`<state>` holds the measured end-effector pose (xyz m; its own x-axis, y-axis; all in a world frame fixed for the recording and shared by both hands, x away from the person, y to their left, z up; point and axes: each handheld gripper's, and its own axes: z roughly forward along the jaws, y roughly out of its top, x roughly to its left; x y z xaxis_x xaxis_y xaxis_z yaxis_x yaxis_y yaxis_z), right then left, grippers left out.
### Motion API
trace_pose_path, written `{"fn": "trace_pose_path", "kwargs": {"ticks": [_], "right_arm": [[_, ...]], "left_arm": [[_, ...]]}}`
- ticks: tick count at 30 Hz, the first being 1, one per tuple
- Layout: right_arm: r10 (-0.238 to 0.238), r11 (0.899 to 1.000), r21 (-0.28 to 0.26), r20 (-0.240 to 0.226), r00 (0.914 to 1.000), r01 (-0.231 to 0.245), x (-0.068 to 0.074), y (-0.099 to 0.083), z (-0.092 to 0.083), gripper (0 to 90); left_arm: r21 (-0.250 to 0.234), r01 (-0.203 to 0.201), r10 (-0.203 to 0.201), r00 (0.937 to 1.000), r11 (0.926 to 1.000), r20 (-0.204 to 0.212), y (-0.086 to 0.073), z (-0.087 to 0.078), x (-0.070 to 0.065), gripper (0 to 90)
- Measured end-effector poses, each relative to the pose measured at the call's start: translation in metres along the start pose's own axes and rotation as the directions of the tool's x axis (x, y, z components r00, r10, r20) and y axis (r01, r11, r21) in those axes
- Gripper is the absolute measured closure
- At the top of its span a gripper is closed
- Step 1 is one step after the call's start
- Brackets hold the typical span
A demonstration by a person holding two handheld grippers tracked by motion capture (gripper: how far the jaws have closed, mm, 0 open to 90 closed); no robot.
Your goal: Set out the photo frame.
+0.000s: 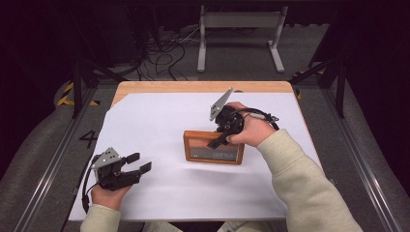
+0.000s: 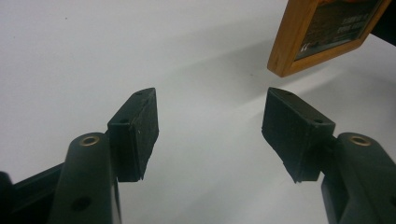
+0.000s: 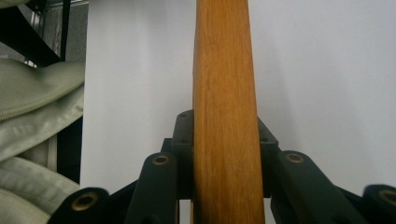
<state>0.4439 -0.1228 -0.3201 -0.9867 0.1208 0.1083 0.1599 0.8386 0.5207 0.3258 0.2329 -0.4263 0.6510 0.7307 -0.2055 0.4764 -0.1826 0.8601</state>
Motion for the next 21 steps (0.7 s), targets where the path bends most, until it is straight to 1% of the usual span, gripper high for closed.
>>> {"fn": "trace_pose_path", "kwargs": {"ticks": [1,2,4,5,7,8,10,11,13,14,18,20,21], "right_arm": [[-0.006,1.0,0.006,-0.003,1.0,0.006,-0.001,-0.001,0.001,70.9],[-0.027,1.0,-0.001,-0.005,0.9996,0.027,-0.003,-0.001,0.003,70.9],[-0.025,1.0,0.001,-0.018,0.9995,0.025,-0.005,-0.003,0.006,70.9],[-0.024,1.0,0.002,-0.017,0.9996,0.024,-0.005,-0.004,0.007,70.9],[-0.035,0.999,-0.014,-0.02,0.9992,0.035,-0.008,-0.006,0.01,70.9],[-0.018,1.0,-0.01,-0.025,0.9995,0.018,-0.008,-0.008,0.012,70.9],[-0.032,0.999,-0.019,-0.032,0.999,0.031,-0.012,-0.011,0.016,70.9],[-0.029,0.999,-0.017,-0.031,0.9991,0.028,-0.013,-0.013,0.018,70.9],[-0.032,0.999,-0.01,-0.047,0.9984,0.032,-0.015,-0.017,0.021,70.9],[-0.024,1.0,-0.005,-0.049,0.9985,0.023,-0.015,-0.018,0.022,70.9],[-0.032,0.999,0.015,-0.063,0.9975,0.033,-0.018,-0.023,0.025,70.8],[-0.048,0.999,0.021,-0.071,0.9963,0.05,-0.018,-0.024,0.026,70.8],[-0.048,0.998,0.028,-0.074,0.9961,0.05,-0.018,-0.025,0.027,70.8]], "left_arm": [[0.003,-0.002,0.002,1.0,1.0,0.001,0.0,0.0,0.0,36.3],[0.003,0.001,-0.001,1.0,1.0,0.002,0.0,0.001,0.0,36.3],[0.004,0.0,0.0,1.0,1.0,0.005,0.0,0.002,0.0,36.3],[0.004,0.001,-0.001,1.0,1.0,0.007,0.0,0.002,0.0,36.3],[0.004,-0.003,0.003,1.0,1.0,0.008,0.001,0.002,0.0,36.3],[0.005,-0.002,0.002,1.0,1.0,0.009,0.001,0.003,0.0,36.3],[0.007,0.001,-0.001,0.9999,1.0,0.011,0.001,0.003,0.0,36.3],[0.007,-0.001,0.001,0.9999,1.0,0.011,0.001,0.004,0.0,36.3],[0.011,0.005,-0.005,0.9999,0.9999,0.015,0.001,0.005,0.0,36.2],[0.011,0.004,-0.004,0.9999,0.9999,0.016,0.001,0.005,0.0,36.2],[0.012,0.002,-0.002,0.9998,0.9999,0.019,0.001,0.006,0.0,36.2],[0.013,0.0,-0.001,0.9998,0.9999,0.018,0.002,0.006,0.001,36.2],[0.012,-0.002,0.001,0.9998,0.9999,0.017,0.002,0.006,0.001,36.2]]}}
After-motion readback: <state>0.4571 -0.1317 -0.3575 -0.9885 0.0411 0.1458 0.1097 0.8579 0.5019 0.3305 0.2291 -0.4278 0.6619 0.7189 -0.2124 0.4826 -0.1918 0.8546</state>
